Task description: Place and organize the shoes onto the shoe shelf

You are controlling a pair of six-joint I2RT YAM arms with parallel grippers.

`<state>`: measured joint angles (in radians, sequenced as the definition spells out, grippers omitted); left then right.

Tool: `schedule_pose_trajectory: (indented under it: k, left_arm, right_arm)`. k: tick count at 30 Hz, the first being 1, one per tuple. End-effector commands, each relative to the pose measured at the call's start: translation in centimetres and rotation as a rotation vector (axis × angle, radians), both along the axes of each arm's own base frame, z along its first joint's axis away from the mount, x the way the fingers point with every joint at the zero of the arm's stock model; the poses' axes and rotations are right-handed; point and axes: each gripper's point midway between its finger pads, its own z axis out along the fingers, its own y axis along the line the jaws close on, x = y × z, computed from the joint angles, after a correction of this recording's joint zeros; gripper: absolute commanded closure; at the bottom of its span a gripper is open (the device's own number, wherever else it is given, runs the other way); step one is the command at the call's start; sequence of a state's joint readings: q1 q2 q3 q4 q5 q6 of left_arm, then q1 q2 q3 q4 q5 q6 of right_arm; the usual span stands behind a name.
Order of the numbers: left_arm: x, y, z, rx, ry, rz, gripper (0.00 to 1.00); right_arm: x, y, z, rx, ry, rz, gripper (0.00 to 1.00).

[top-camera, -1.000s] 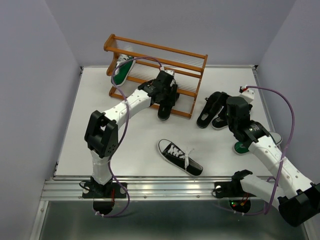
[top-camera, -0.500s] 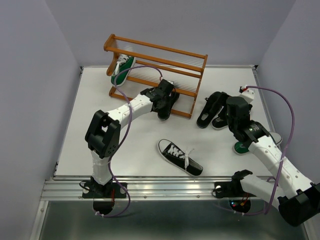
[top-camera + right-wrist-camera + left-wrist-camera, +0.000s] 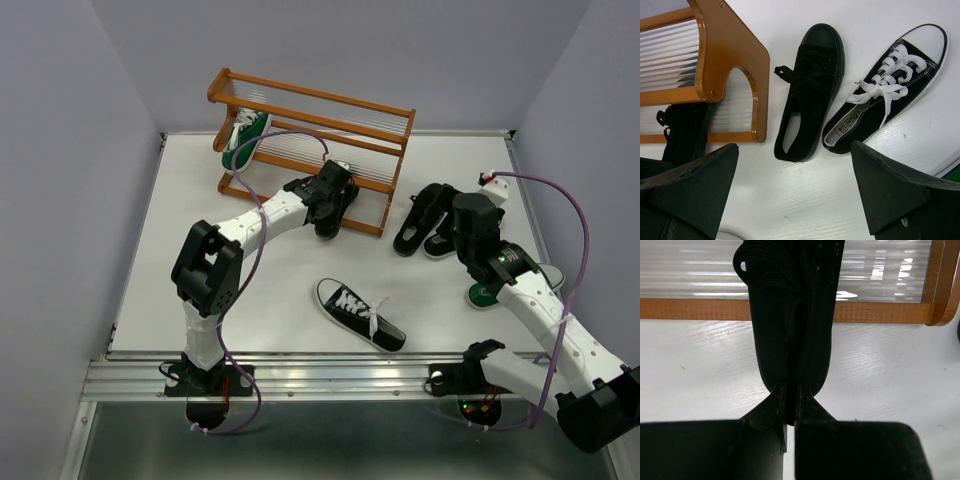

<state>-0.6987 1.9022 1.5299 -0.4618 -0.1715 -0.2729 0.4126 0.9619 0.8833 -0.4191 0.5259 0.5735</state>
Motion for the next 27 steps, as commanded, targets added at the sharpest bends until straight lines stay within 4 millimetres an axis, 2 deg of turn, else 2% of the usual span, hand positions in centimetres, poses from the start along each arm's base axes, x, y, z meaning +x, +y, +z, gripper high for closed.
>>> schedule_pose_trajectory:
  k: [1,9,12,21,23,27]
  left_arm:
    - [2.9,-0.5,6.2,-0.085,-0.223,0.034,1.00]
    - [4.1,-1.2,8.7,-0.159,-0.331,0.061,1.00]
    - [4.1,-1.0,9.1,-0.174,-0.357,0.069,1.00]
    - [4.4,-0.6,6.5,-0.175,-0.364,0.125,1.00]
    - [4.5,-0.6,5.8,-0.173,-0.359,0.129,1.00]
    - [4.4,-0.8,4.7,-0.169,-0.335,0.128,1.00]
  right_arm:
    - [0.2,-0.1,1.2,0.015,-0.034,-0.012,0.00]
    - [0.0,-0.2,1.2,0.016,-0.036,-0.012,0.00]
    - [0.0,-0.2,1.1,0.016,-0.036,-0.012,0.00]
    - [0.2,0.2,0.5,0.021,-0.011,0.001,0.00]
    - [0.1,0.5,-0.2,0.025,0.010,0.008,0.00]
    - [0.3,1.4,-2.9,0.027,0.105,0.031,0.00]
